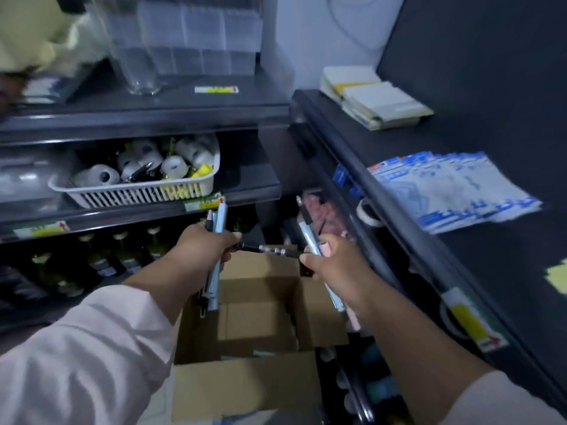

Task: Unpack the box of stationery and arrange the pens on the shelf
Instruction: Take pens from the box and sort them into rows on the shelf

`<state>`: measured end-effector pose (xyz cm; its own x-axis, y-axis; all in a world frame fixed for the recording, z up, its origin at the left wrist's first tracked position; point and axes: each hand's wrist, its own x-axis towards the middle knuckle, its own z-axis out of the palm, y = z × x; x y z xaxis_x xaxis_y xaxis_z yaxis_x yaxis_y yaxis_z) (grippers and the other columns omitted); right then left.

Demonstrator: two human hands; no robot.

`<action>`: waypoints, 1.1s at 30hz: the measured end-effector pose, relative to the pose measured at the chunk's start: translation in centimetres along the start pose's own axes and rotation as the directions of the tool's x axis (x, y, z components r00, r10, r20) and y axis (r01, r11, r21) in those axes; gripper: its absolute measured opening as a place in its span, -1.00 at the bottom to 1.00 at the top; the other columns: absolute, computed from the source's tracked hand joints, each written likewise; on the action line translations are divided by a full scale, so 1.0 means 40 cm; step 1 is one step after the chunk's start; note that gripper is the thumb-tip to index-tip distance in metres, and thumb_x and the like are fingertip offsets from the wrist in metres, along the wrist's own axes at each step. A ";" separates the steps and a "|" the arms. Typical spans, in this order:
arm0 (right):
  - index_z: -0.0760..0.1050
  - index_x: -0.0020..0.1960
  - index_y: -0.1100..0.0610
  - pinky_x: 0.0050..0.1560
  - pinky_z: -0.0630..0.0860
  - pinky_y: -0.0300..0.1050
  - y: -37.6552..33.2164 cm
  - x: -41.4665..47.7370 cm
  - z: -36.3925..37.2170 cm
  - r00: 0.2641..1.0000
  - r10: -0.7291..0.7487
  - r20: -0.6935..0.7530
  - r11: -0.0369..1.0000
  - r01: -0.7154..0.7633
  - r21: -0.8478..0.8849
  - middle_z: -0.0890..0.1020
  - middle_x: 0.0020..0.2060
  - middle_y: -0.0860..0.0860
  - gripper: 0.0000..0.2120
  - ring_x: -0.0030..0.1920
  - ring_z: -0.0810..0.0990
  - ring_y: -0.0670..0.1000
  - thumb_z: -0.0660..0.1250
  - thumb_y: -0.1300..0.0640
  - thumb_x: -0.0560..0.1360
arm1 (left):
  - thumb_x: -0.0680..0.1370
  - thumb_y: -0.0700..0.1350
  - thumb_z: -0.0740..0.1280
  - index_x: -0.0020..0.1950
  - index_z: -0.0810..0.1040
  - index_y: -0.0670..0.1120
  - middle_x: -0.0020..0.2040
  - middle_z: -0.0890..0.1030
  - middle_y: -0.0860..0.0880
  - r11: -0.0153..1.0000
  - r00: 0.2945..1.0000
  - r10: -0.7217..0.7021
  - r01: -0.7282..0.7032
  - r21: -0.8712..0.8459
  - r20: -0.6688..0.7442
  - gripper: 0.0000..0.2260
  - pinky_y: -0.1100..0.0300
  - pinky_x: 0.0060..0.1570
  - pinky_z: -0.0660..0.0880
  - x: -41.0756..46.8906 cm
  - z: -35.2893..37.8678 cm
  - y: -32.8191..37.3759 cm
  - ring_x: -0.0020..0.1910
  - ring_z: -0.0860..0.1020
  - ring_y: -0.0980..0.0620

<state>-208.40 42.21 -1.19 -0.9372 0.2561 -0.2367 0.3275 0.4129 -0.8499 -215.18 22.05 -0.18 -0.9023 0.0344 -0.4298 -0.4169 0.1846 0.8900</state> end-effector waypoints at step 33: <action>0.51 -0.06 0.15 -0.36 0.45 -0.16 0.185 -1.227 -0.527 0.641 0.409 -0.649 0.831 0.032 0.556 0.58 -0.28 0.05 -0.97 -0.34 0.51 -0.04 0.35 0.20 0.51 | 0.50 -0.24 0.38 -0.15 0.46 -0.14 -0.25 0.57 -0.15 0.940 0.672 0.283 -0.336 -0.059 0.684 -0.88 0.15 -0.36 0.40 -0.998 0.518 0.012 -0.40 0.43 -0.01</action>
<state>-157.46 51.13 14.08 -0.3891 0.9006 -0.1938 0.1752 -0.1342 -0.9753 -177.06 41.11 14.24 -0.6498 0.7470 -0.1408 -0.0952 0.1037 0.9900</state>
